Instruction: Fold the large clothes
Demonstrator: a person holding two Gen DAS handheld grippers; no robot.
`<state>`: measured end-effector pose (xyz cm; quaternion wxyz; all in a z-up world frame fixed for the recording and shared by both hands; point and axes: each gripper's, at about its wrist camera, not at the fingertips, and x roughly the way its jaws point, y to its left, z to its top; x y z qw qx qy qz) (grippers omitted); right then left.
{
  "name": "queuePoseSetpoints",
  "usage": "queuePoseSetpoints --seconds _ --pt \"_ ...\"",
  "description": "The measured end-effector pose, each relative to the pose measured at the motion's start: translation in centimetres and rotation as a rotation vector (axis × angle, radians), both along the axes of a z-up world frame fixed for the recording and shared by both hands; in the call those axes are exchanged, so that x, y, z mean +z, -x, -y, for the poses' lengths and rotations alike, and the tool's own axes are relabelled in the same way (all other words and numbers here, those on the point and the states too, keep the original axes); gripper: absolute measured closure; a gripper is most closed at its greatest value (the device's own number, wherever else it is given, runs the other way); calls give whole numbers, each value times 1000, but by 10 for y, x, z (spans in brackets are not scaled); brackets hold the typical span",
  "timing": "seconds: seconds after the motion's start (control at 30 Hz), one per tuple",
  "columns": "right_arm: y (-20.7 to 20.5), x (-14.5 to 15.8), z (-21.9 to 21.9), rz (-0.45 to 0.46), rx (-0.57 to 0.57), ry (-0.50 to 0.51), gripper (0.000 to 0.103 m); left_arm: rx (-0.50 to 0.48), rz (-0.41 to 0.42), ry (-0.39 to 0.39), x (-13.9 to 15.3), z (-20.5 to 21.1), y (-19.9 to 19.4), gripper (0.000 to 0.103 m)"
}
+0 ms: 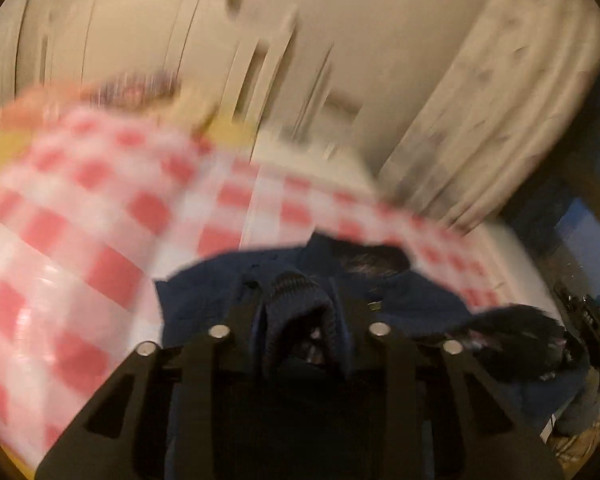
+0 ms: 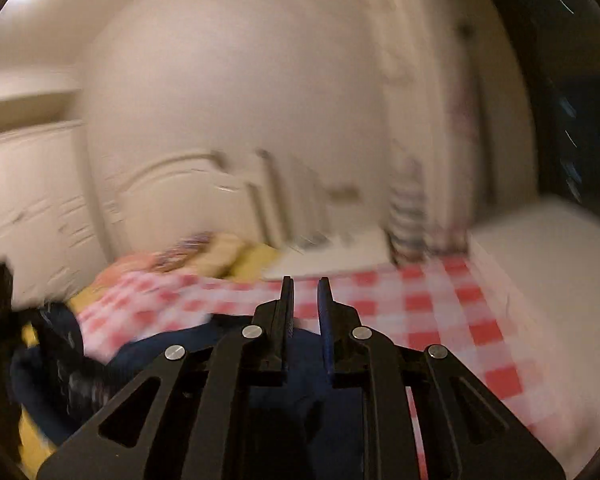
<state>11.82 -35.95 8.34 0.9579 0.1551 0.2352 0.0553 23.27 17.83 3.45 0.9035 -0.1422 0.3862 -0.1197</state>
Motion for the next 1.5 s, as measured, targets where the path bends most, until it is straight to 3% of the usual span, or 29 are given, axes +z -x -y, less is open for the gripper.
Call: queuePoseSetpoints --seconds 0.07,0.17,0.2,0.23,0.27,0.3,0.4,0.53,0.63,0.73,0.77,0.8,0.87,0.93,1.03,1.2,1.27,1.4,1.5 --pt "-34 -27 13 -149 -36 -21 87 38 -93 5 -29 -3 -34 58" --pt "-42 -57 23 -242 1 -41 87 133 -80 -57 -48 -23 -41 30" --pt "-39 -64 25 -258 12 -33 82 137 -69 -77 -53 -32 -42 20" --pt "-32 -71 31 -273 34 -33 58 130 -66 -88 -57 -40 -40 18" --pt "-23 -76 37 -282 51 -47 17 125 -64 -96 -61 -48 -38 18" --pt "-12 -81 43 -286 58 -69 4 119 -62 -98 -62 -53 -36 16" --pt "11 -99 56 -310 119 -171 4 48 -42 -86 -60 -58 -27 16" --pt "12 -104 40 -307 161 -168 4 -35 15 -90 -50 -45 -14 16" --pt "-1 -109 17 -324 198 -163 4 75 98 -71 -30 -56 -8 11" --pt "-11 -113 -3 -349 216 -102 4 199 120 94 -14 -94 -7 5" --pt "-13 -115 -7 -355 219 -87 4 187 105 112 -13 -97 -10 5" --pt "-15 -117 -10 -362 223 -71 4 156 89 99 -14 -95 -13 5" --pt "-16 -121 -15 -368 244 -49 20 52 68 -9 -20 -75 -16 5" --pt "-16 -125 -17 -367 234 -29 27 -78 47 -89 -34 -48 -17 5" --pt "-15 -128 -11 -359 219 -51 35 -150 32 -125 -55 -24 -23 5" --pt "-16 -129 -7 -369 228 -54 37 -197 -27 -168 -81 -2 -62 5" --pt "-18 -131 -6 -374 233 -57 37 -172 -53 -181 -87 -3 -79 5" --pt "-22 -141 -3 -373 226 -77 37 -55 -65 -162 -80 -14 -106 6" --pt "-23 -143 -2 -369 227 -93 37 -99 -61 -113 -68 -17 -109 7"
